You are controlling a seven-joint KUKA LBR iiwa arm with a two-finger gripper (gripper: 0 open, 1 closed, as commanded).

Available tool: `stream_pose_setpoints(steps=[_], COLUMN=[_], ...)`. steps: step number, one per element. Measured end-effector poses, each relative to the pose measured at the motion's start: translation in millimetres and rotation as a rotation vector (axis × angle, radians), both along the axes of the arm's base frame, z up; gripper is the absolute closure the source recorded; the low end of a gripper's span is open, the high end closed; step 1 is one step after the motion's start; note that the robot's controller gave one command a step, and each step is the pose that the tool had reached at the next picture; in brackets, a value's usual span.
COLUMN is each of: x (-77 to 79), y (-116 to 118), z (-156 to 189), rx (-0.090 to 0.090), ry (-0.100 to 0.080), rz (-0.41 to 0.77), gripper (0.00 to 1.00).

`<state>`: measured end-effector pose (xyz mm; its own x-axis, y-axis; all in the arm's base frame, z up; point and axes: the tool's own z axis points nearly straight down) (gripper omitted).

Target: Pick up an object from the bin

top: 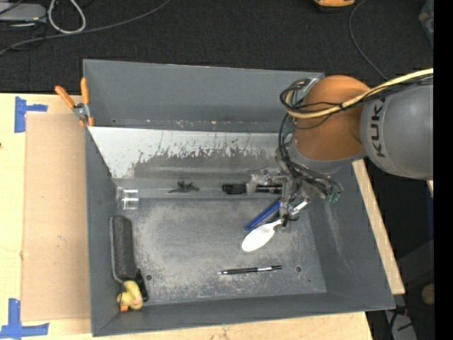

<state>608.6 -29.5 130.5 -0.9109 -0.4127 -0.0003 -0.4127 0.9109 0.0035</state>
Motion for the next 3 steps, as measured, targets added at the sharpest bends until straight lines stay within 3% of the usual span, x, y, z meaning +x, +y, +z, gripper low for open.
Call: stream_pose_setpoints(steps=[1,2,3], x=[-14.4,-16.5,-16.6], y=[-30.5,-23.0,-22.9], z=[-64.5,-60.3,-59.9], rx=[0.0,0.004,0.004], ry=[0.004,-0.005,-0.005], rz=[0.193,0.416,0.416], gripper=[0.0,1.0,1.0])
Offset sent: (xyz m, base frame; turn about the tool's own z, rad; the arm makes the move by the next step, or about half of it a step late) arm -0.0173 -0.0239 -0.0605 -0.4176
